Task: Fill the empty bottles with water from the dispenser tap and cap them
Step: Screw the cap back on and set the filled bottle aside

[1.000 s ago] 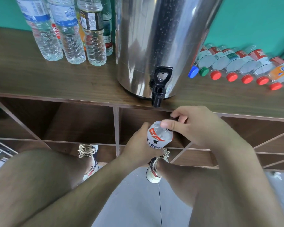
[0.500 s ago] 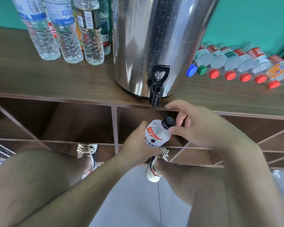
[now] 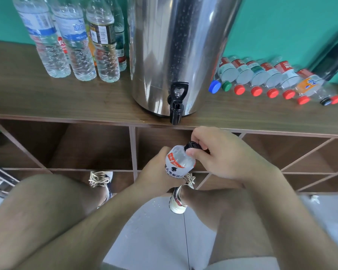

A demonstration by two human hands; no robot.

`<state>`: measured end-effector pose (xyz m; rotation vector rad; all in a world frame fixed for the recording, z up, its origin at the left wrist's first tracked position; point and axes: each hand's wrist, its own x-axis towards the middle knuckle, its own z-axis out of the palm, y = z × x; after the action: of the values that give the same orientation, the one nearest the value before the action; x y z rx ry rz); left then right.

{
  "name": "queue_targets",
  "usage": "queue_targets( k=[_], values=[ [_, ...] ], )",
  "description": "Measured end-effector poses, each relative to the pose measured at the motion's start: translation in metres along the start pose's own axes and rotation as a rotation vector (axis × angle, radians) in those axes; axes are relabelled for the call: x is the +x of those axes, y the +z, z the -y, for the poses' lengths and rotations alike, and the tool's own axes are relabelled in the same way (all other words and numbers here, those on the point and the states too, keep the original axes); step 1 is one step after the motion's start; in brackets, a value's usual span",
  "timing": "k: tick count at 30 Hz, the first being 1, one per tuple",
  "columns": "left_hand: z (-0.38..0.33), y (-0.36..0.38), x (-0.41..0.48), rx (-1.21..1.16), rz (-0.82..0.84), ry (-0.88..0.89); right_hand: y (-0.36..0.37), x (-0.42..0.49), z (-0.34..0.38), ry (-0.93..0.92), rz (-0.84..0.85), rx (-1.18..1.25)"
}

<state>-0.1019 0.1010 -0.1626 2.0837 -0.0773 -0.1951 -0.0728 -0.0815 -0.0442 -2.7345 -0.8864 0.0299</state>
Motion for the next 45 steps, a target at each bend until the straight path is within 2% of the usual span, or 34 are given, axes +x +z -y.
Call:
queue_targets(
  k=[6,10,12,16,17,21,22,24,26,28,29,31,33,34,36,38,40,42,45],
  values=[
    [-0.035,-0.009,-0.044,0.002,0.035,0.117,-0.024,-0.045,0.015,-0.195,-0.179,-0.169],
    [-0.073,-0.035,-0.066,0.044,0.037,0.193,-0.056,-0.055,0.031,-0.282,-0.330,-0.185],
    [-0.090,-0.049,-0.075,0.052,0.024,0.215,-0.071,-0.050,0.045,-0.255,-0.382,-0.154],
    [-0.113,-0.080,-0.091,0.021,-0.117,0.239,-0.093,-0.030,0.079,-0.027,-0.402,-0.080],
    [-0.117,-0.088,-0.094,0.011,-0.139,0.245,-0.099,-0.026,0.087,-0.066,-0.413,-0.113],
    [-0.130,-0.126,-0.105,0.030,-0.117,0.270,-0.131,-0.004,0.103,-0.470,-0.438,-0.249],
    [-0.131,-0.134,-0.106,0.030,-0.108,0.273,-0.136,0.005,0.109,-0.503,-0.430,-0.251],
    [-0.128,-0.145,-0.108,0.015,-0.151,0.260,-0.140,0.023,0.127,-0.379,-0.378,-0.209],
    [-0.123,-0.154,-0.108,0.030,-0.286,0.215,-0.141,0.043,0.148,-0.112,-0.279,-0.193],
    [-0.114,-0.164,-0.105,0.034,-0.398,0.185,-0.138,0.059,0.165,0.038,-0.232,-0.208],
    [-0.111,-0.170,-0.104,0.003,-0.414,0.183,-0.136,0.066,0.171,0.012,-0.247,-0.232],
    [-0.105,-0.185,-0.102,-0.071,-0.370,0.204,-0.134,0.079,0.176,-0.209,-0.341,-0.313],
    [-0.100,-0.199,-0.100,-0.102,-0.299,0.233,-0.136,0.093,0.181,-0.396,-0.357,-0.350],
    [-0.097,-0.203,-0.097,-0.099,-0.295,0.227,-0.137,0.101,0.184,-0.417,-0.332,-0.346],
    [-0.090,-0.207,-0.090,-0.068,-0.383,0.176,-0.134,0.119,0.194,-0.299,-0.281,-0.330],
    [-0.082,-0.209,-0.079,0.046,-0.574,0.114,-0.129,0.138,0.205,-0.080,-0.254,-0.350],
    [-0.076,-0.214,-0.069,0.135,-0.729,0.087,-0.123,0.154,0.214,0.032,-0.252,-0.327],
    [-0.070,-0.227,-0.063,0.073,-0.717,0.091,-0.120,0.165,0.218,-0.037,-0.287,-0.313],
    [-0.058,-0.252,-0.061,-0.098,-0.491,0.132,-0.119,0.183,0.219,-0.315,-0.286,-0.342]
  ],
)
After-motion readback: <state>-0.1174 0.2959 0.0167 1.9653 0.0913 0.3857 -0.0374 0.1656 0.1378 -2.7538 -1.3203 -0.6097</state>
